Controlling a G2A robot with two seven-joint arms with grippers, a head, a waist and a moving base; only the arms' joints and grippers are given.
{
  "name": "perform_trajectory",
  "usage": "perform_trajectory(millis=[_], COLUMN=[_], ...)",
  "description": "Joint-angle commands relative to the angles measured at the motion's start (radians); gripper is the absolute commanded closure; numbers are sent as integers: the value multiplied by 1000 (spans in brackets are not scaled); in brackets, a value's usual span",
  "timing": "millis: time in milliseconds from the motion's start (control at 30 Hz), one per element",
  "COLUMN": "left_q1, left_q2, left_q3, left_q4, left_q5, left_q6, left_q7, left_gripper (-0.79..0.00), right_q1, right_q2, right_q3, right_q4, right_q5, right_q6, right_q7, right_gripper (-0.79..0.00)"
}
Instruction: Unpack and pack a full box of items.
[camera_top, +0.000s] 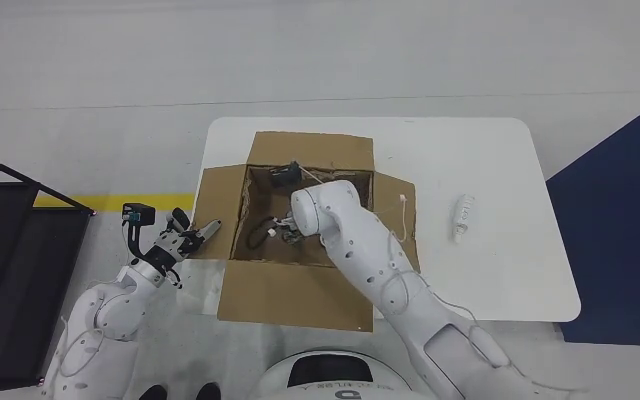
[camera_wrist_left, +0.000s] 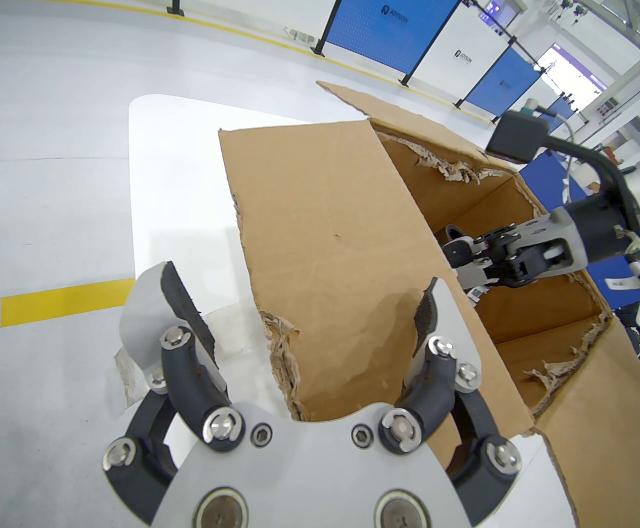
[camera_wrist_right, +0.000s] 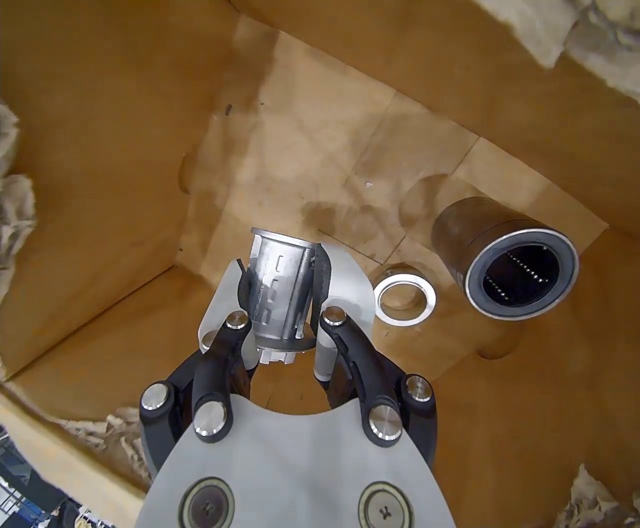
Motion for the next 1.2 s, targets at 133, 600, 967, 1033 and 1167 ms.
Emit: perform_trajectory(millis=[133,600,967,1033,1167], left_q1=[0,0,0,0,0], left_q2=[0,0,0,0,0], left_q3=[0,0,0,0,0], left_q4=[0,0,0,0,0], left_q5=[0,0,0,0,0], left_q6=[0,0,0,0,0], left_q7=[0,0,0,0,0], left_gripper=[-785,-785,-785,-785,-785], right_q1=[23,-4,-443,-540,-653], right_q2=[-7,-5,60,71,77], right_q3=[-8,-6,162,211,327], right_q4=[75,-2,-863,-971,-1036], right_q5=[-20,-80,-357,-408,-448], right_q6=[37,70,60,63,117], right_q7=[-8,16,25,22,-32], right_gripper=[-108,-369,-440,-533,-566])
